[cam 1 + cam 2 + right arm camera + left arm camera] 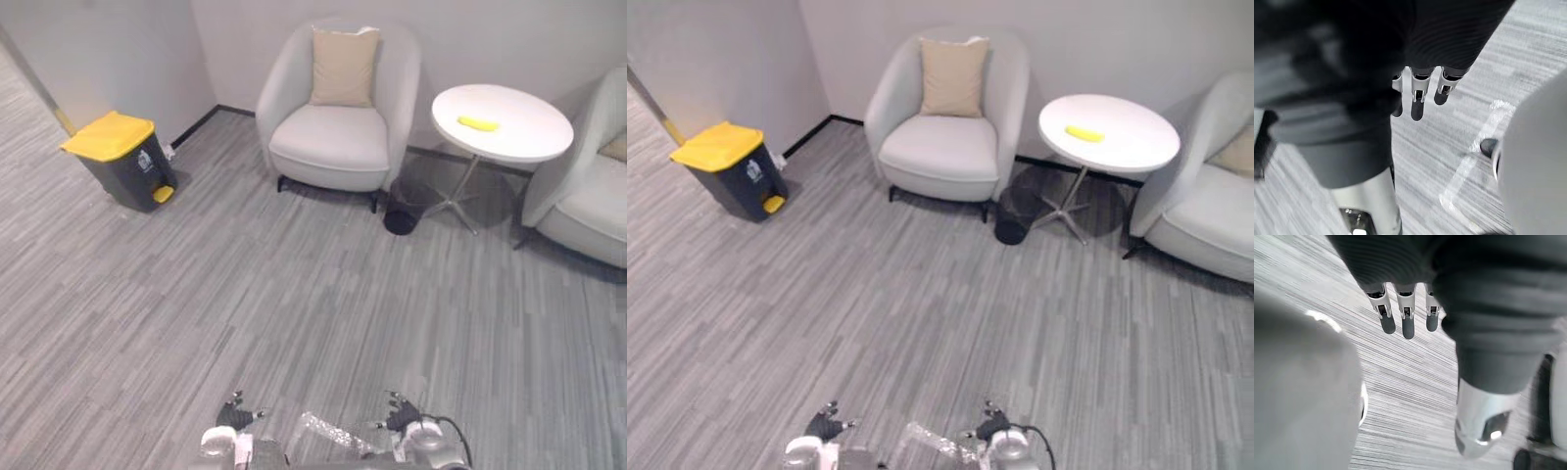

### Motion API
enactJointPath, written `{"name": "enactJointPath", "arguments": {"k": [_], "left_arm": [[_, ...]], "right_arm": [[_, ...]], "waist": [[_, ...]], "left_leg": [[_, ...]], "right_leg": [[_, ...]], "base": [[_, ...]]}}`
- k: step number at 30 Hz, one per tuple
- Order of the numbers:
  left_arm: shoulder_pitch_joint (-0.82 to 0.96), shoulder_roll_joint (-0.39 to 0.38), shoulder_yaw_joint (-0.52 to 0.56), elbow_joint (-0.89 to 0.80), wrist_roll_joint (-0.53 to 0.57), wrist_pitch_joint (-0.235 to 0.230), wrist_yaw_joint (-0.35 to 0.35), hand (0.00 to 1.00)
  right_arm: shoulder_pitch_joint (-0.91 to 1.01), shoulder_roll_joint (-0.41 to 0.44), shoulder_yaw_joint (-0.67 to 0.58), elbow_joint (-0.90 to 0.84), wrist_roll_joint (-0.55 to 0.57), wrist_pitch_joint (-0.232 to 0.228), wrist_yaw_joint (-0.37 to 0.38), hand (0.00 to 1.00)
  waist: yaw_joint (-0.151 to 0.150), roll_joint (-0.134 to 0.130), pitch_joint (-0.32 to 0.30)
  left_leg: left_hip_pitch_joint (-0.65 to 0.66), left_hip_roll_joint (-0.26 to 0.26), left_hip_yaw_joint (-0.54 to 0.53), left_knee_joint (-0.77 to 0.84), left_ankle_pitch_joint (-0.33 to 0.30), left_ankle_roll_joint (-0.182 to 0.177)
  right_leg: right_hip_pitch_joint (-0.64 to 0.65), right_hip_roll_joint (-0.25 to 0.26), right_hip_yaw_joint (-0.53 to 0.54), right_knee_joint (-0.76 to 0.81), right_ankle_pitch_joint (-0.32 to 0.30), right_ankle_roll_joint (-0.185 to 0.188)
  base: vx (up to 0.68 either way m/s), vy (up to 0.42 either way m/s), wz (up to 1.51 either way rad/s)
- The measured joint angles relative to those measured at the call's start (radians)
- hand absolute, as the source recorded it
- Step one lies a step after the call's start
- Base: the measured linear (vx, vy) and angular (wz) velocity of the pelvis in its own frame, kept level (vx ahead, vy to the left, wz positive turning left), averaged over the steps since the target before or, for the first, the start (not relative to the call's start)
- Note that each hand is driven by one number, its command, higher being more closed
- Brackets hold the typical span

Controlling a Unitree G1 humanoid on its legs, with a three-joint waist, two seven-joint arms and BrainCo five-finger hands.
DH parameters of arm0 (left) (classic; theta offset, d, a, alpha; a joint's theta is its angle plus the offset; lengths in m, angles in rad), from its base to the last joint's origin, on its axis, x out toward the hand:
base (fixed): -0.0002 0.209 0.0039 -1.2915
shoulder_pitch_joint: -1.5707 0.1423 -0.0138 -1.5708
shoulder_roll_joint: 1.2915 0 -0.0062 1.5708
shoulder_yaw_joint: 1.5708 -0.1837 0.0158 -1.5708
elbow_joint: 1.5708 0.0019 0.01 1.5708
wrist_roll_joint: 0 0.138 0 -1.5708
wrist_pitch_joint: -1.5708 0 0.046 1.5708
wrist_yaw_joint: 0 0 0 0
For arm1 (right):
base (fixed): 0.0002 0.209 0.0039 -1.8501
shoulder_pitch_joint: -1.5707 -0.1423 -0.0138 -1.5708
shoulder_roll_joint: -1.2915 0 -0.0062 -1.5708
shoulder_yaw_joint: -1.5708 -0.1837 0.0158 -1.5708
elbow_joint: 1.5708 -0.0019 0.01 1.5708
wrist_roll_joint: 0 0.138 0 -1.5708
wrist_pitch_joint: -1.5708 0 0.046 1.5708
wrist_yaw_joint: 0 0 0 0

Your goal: Organize the slippers on the shoe rack

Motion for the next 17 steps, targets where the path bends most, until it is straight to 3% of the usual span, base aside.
{"name": "enactJointPath", "arguments": {"k": [1,2,4,5,6,7,9,11,17], "left_arm": [[0.000,0.001,0.002,0.000,0.000,0.000,0.000,0.00],[-0.001,-0.004,0.003,-0.002,0.000,0.000,0.000,0.00],[-0.001,-0.006,0.002,-0.012,-0.002,0.000,0.004,0.00],[0.002,-0.008,0.001,-0.010,-0.002,0.000,0.005,0.00],[0.003,-0.022,0.001,-0.004,-0.006,0.001,0.005,0.00],[0.003,-0.020,0.000,-0.003,-0.006,0.002,0.007,0.00],[0.007,0.003,0.002,0.000,-0.005,0.003,0.009,0.00],[0.011,0.009,0.001,0.001,-0.005,0.003,0.010,0.00],[0.013,0.010,-0.010,0.026,-0.004,0.002,0.011,0.00]], "right_arm": [[-0.003,-0.003,-0.002,0.001,0.000,0.001,-0.003,0.00],[0.006,-0.016,-0.019,0.005,0.000,0.003,-0.014,0.00],[0.005,-0.014,-0.042,0.011,0.007,0.005,-0.018,0.00],[0.005,-0.016,-0.042,0.010,0.008,0.004,-0.018,0.00],[0.006,-0.033,-0.044,0.021,0.012,0.004,-0.019,0.00],[0.006,-0.031,-0.047,0.020,0.016,0.005,-0.019,0.00],[0.034,0.006,-0.078,0.012,0.019,0.002,-0.019,0.00],[0.043,0.011,-0.079,0.010,0.034,0.002,-0.019,0.00],[0.050,0.014,-0.110,0.022,0.044,0.000,-0.018,0.00]], "waist": [[0.000,0.000,0.000],[-0.001,0.000,0.001],[0.004,-0.007,0.006],[0.004,0.000,0.003],[0.006,0.027,0.001],[0.005,0.023,-0.002],[0.002,-0.021,-0.020],[0.002,-0.040,-0.032],[-0.002,-0.042,-0.053]], "left_leg": [[0.006,-0.015,-0.018,-0.012,-0.017,-0.002],[0.012,-0.084,-0.117,-0.110,-0.096,-0.006],[0.013,-0.159,-0.231,-0.265,-0.118,-0.010],[0.024,-0.186,-0.306,-0.383,-0.085,-0.029],[0.046,-0.180,-0.338,-0.458,0.014,-0.017],[0.055,-0.183,-0.332,-0.463,0.015,-0.016],[0.105,-0.213,-0.289,-0.526,0.022,0.005],[0.132,-0.226,-0.274,-0.566,0.033,0.016],[0.190,-0.252,-0.268,-0.639,0.051,0.028]], "right_leg": [[-0.001,-0.003,0.009,0.001,0.000,0.000],[-0.016,-0.019,0.060,0.011,0.000,0.000],[-0.037,-0.039,0.107,0.023,0.001,0.007],[-0.047,-0.037,0.136,0.029,0.000,0.019],[-0.043,-0.009,0.187,0.028,-0.007,0.046],[-0.036,-0.011,0.193,0.028,-0.003,0.046],[-0.031,-0.047,0.227,0.026,-0.011,0.062],[-0.031,-0.060,0.240,0.023,-0.014,0.068],[-0.008,-0.077,0.242,-0.004,-0.019,0.076]], "base": [[0.11,0.109,-0.99],[0.10,0.110,-0.72],[0.05,0.149,-0.91],[0.08,0.268,-1.15],[0.09,0.262,-0.83],[0.10,0.206,-0.63],[0.13,0.151,-0.38],[0.12,0.121,-0.31],[0.07,0.054,-0.06]]}}
